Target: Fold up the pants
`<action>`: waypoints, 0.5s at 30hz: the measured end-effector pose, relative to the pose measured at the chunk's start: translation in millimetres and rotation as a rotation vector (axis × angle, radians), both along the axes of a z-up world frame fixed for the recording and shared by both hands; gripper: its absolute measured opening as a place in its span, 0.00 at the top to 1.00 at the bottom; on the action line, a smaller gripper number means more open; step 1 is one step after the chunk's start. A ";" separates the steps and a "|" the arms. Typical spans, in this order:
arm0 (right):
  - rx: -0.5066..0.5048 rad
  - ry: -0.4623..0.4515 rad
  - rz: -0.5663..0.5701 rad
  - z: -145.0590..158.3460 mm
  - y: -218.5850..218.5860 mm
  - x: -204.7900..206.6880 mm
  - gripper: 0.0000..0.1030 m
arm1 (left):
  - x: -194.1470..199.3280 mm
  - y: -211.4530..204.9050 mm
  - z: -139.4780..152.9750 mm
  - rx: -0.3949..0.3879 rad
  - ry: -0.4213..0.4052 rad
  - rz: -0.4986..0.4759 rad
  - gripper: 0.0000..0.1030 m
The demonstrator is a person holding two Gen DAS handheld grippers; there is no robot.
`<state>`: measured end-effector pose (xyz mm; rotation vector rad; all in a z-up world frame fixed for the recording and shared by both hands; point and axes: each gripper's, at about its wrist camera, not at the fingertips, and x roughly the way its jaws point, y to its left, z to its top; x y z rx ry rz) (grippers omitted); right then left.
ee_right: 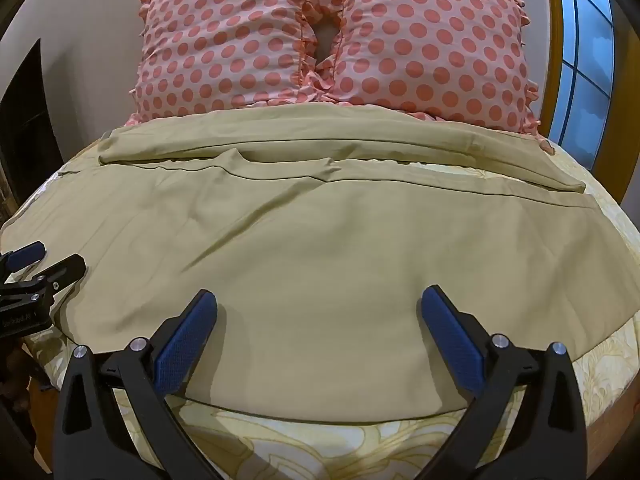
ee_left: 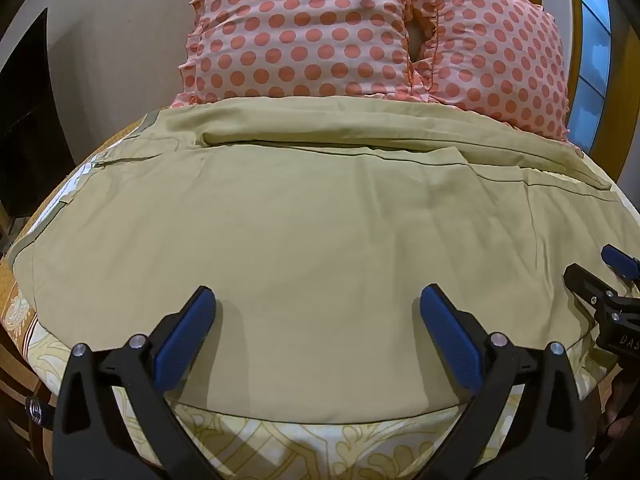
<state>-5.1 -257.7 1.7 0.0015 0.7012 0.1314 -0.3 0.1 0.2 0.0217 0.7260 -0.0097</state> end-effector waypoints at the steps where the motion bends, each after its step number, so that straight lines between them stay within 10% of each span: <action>1: 0.000 0.000 0.000 0.0 -0.1 0.1 0.01 | 0.0 0.0 0.0 0.001 0.001 0.000 0.02; 15: -0.001 -0.002 0.002 1.2 -1.3 0.4 0.01 | 0.1 -0.1 -0.1 0.003 0.001 0.000 0.02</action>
